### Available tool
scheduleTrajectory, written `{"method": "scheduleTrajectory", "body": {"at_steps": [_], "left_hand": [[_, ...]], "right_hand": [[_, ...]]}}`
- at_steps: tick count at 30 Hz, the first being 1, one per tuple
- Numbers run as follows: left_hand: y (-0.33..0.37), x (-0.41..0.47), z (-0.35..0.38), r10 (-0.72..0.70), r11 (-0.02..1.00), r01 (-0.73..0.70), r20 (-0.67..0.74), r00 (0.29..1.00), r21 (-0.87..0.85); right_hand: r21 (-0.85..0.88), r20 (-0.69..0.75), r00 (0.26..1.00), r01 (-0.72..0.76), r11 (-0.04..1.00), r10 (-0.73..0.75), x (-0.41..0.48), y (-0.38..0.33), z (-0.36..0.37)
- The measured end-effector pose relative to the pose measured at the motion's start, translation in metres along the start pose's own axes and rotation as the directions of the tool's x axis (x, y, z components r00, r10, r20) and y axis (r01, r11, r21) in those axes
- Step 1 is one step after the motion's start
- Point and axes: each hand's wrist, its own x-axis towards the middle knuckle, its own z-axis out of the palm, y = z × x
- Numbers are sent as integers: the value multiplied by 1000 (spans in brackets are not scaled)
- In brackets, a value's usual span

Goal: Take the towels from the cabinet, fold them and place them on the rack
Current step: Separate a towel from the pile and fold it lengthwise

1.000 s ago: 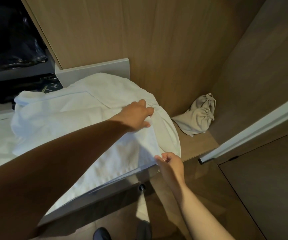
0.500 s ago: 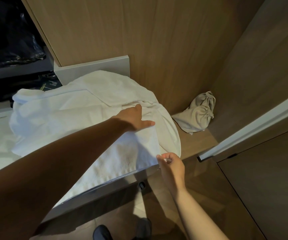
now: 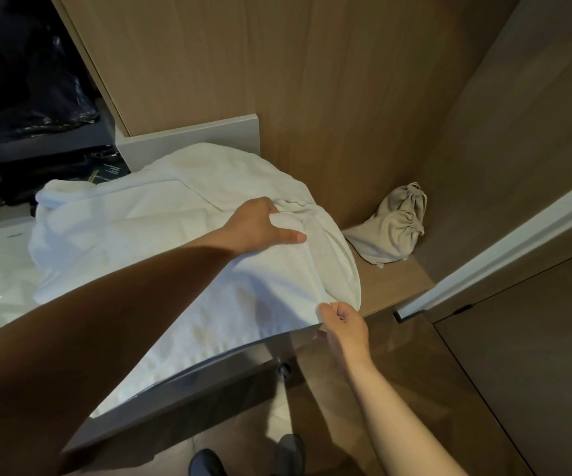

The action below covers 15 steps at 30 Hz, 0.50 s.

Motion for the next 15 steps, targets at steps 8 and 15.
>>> {"method": "scheduleTrajectory", "body": {"at_steps": [8, 15], "left_hand": [[12, -12, -23, 159, 987, -162, 142, 977, 13], [34, -45, -76, 280, 959, -280, -7, 960, -52]], "right_hand": [[161, 136, 981, -157, 974, 136, 12, -9, 2], [599, 378, 925, -275, 752, 36, 7, -47, 4]]}}
